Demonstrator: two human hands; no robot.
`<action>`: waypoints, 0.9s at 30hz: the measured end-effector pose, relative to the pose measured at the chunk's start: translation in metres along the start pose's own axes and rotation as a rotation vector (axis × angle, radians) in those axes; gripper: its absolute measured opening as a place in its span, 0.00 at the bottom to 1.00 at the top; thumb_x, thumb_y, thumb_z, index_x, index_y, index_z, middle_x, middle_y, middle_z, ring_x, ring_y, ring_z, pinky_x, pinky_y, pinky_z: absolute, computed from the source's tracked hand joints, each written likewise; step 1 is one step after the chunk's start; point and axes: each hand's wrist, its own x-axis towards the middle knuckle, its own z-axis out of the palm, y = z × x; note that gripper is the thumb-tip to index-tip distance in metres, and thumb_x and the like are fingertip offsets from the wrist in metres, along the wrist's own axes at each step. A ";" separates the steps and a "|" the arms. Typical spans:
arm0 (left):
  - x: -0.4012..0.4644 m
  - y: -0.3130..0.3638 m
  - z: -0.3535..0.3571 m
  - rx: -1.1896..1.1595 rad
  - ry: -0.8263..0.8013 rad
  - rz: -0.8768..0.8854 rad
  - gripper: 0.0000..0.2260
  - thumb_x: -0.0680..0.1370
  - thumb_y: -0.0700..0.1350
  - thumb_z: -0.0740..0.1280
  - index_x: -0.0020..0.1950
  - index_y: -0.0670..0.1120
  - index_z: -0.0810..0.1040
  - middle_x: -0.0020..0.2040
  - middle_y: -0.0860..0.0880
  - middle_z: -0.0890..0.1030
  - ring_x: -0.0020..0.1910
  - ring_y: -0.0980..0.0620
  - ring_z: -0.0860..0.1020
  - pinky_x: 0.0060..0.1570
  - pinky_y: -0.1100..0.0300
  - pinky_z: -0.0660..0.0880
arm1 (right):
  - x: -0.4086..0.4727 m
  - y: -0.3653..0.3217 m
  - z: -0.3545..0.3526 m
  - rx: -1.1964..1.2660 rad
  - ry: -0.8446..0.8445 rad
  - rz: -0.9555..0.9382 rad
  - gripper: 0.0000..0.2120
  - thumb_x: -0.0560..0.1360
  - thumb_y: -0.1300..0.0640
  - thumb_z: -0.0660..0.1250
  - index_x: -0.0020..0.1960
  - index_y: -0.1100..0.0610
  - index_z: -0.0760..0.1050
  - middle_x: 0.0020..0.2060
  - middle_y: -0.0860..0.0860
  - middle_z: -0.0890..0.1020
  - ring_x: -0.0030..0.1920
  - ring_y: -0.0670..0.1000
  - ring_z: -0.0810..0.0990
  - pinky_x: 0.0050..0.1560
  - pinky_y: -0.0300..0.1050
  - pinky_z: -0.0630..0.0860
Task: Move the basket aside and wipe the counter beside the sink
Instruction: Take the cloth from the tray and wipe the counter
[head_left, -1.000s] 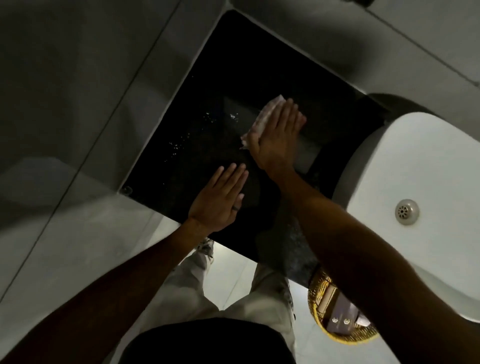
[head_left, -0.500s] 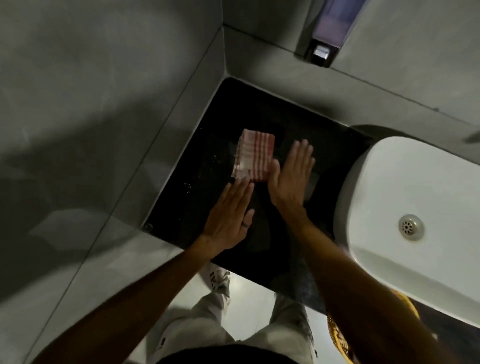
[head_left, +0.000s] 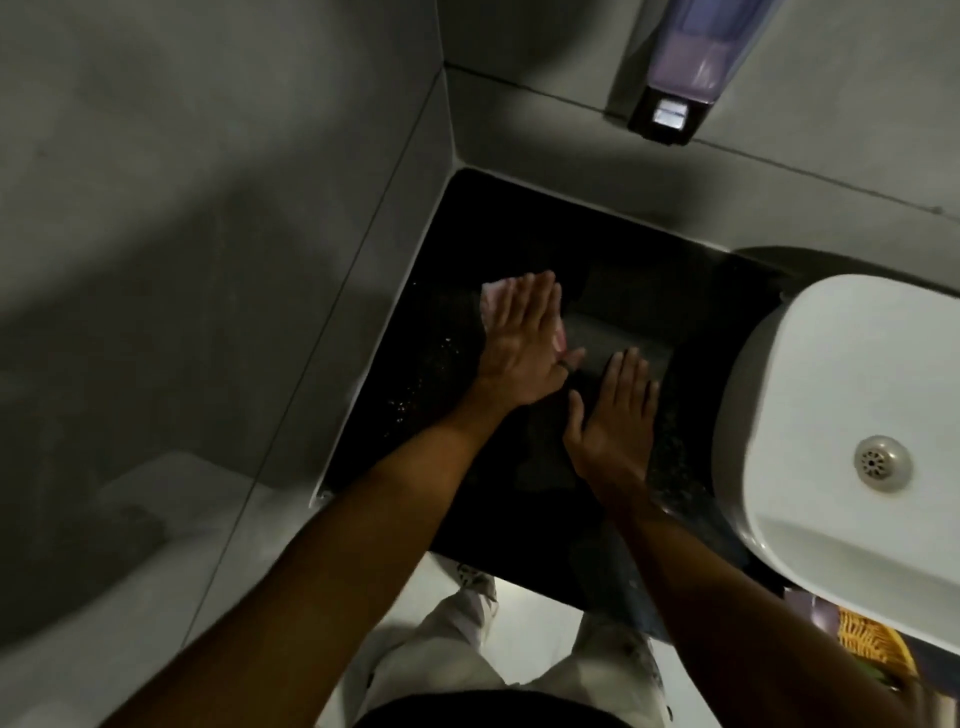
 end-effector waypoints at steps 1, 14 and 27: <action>-0.001 0.000 0.000 -0.025 0.024 -0.067 0.42 0.80 0.66 0.58 0.82 0.37 0.59 0.83 0.37 0.59 0.84 0.35 0.56 0.82 0.38 0.53 | 0.000 0.000 0.000 -0.007 0.000 0.005 0.38 0.82 0.40 0.51 0.83 0.63 0.52 0.84 0.60 0.54 0.85 0.59 0.52 0.84 0.60 0.50; -0.104 -0.032 0.000 -0.072 0.158 -0.732 0.43 0.80 0.67 0.54 0.82 0.35 0.55 0.83 0.34 0.58 0.83 0.36 0.57 0.82 0.37 0.53 | 0.000 -0.001 0.001 -0.031 0.009 -0.007 0.38 0.82 0.40 0.52 0.83 0.65 0.53 0.83 0.62 0.56 0.84 0.60 0.55 0.83 0.61 0.52; -0.209 0.001 0.003 -0.157 0.099 -0.966 0.43 0.80 0.66 0.54 0.83 0.35 0.54 0.84 0.35 0.57 0.83 0.33 0.53 0.81 0.33 0.48 | -0.007 -0.004 -0.015 0.046 -0.082 0.002 0.38 0.84 0.38 0.48 0.84 0.62 0.48 0.84 0.59 0.50 0.85 0.58 0.47 0.84 0.57 0.42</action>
